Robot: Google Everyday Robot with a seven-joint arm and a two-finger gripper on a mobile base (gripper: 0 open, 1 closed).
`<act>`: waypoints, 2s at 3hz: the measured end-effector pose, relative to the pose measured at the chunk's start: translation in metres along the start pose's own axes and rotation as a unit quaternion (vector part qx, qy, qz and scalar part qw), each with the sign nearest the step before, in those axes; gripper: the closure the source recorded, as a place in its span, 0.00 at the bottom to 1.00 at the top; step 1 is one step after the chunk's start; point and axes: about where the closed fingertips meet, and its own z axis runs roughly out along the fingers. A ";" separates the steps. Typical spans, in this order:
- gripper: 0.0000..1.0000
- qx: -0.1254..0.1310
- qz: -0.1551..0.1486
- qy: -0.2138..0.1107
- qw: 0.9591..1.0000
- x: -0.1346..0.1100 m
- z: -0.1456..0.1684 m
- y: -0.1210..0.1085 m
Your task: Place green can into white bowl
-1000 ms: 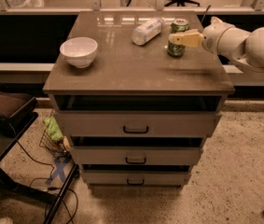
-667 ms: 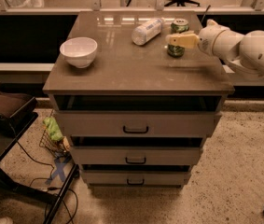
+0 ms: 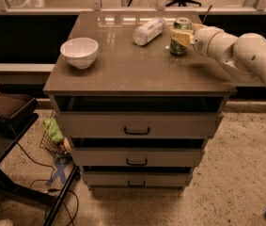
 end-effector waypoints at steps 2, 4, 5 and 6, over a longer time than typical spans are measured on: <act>0.93 -0.004 0.001 0.000 1.000 0.001 0.005 0.005; 1.00 -0.017 -0.019 0.006 1.000 -0.051 -0.001 0.025; 1.00 -0.033 -0.022 0.006 0.999 -0.077 0.001 0.055; 1.00 -0.069 -0.012 0.004 0.998 -0.092 0.016 0.098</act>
Offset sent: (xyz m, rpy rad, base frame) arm 0.0009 0.0030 -0.0007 0.0014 0.0002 0.0038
